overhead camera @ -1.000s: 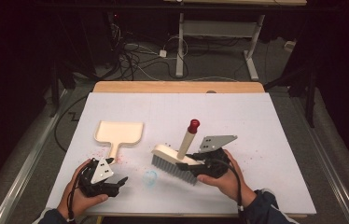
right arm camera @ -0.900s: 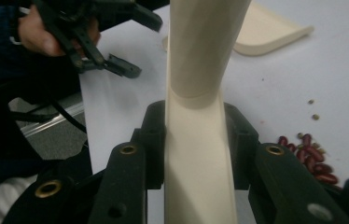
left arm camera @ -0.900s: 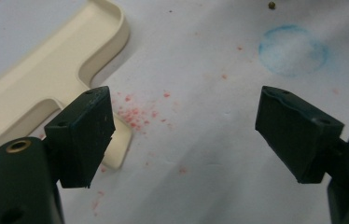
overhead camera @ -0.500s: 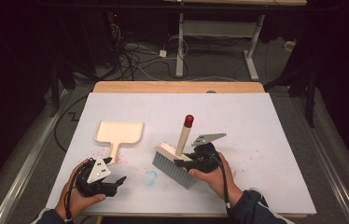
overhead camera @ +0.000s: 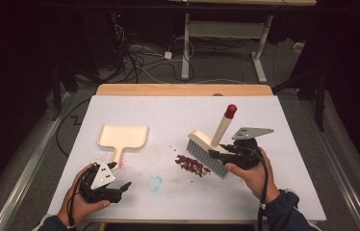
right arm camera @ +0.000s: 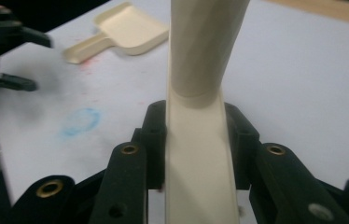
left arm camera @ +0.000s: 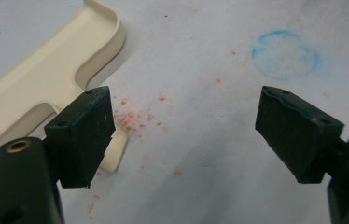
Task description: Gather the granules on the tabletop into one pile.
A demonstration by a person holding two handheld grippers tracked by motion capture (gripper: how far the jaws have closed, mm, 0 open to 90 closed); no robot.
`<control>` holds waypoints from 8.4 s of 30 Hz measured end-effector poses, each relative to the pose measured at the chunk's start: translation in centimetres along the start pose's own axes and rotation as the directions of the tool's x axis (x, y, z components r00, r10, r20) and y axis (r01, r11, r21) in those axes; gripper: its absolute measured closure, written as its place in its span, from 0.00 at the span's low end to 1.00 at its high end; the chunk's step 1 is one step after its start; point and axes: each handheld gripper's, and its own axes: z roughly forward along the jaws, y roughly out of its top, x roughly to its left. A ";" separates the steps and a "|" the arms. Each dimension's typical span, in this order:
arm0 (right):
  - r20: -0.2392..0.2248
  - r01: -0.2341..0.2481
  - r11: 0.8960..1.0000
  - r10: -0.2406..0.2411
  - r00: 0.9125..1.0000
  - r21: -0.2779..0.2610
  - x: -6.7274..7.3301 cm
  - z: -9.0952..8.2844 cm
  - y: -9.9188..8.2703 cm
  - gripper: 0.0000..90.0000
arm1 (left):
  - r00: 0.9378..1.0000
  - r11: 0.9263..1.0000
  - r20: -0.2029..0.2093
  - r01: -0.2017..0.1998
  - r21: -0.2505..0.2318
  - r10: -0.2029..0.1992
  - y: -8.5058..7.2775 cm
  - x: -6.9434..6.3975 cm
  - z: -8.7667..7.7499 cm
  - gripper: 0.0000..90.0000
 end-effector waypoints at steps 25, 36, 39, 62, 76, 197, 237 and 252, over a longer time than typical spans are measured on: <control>0.378 0.129 0.980 -0.177 0.909 0.150 2.8 4.0 -1.6 0.75 | 1.000 1.000 -0.009 -0.013 -0.006 0.013 0.4 -0.3 -0.1 0.21; 0.337 0.149 0.982 -0.179 0.924 0.113 4.6 6.4 -0.2 0.75 | 1.000 1.000 -0.004 -0.011 -0.001 0.011 0.4 -0.4 0.1 0.21; 0.342 0.166 0.980 -0.195 0.919 0.113 4.4 6.5 0.2 0.75 | 1.000 1.000 -0.006 -0.006 0.001 0.006 0.4 -0.3 0.1 0.21; 0.005 0.358 0.924 -0.362 0.932 0.133 1.6 12.8 5.2 0.75 | 1.000 1.000 -0.011 0.014 0.024 -0.014 -0.2 0.0 0.4 0.22; -0.190 0.539 0.827 -0.510 0.839 0.159 0.5 8.8 3.4 0.75 | 1.000 0.999 -0.007 -0.003 0.037 0.003 0.0 -0.2 0.6 0.22; 0.428 -0.023 0.995 -0.019 0.904 0.094 6.2 4.3 -2.4 0.75 | 1.000 1.000 -0.007 0.013 0.017 -0.013 0.4 -0.3 0.2 0.22; 0.217 -0.112 0.985 0.138 0.966 -0.130 10.8 7.3 -0.4 0.75 | 1.000 0.999 0.000 0.027 0.042 -0.027 0.1 -0.2 0.6 0.22; 0.277 -0.307 0.940 0.337 0.900 -0.146 6.5 7.5 -2.0 0.75 | 1.000 0.998 0.009 0.022 0.055 -0.022 0.0 -0.2 0.7 0.22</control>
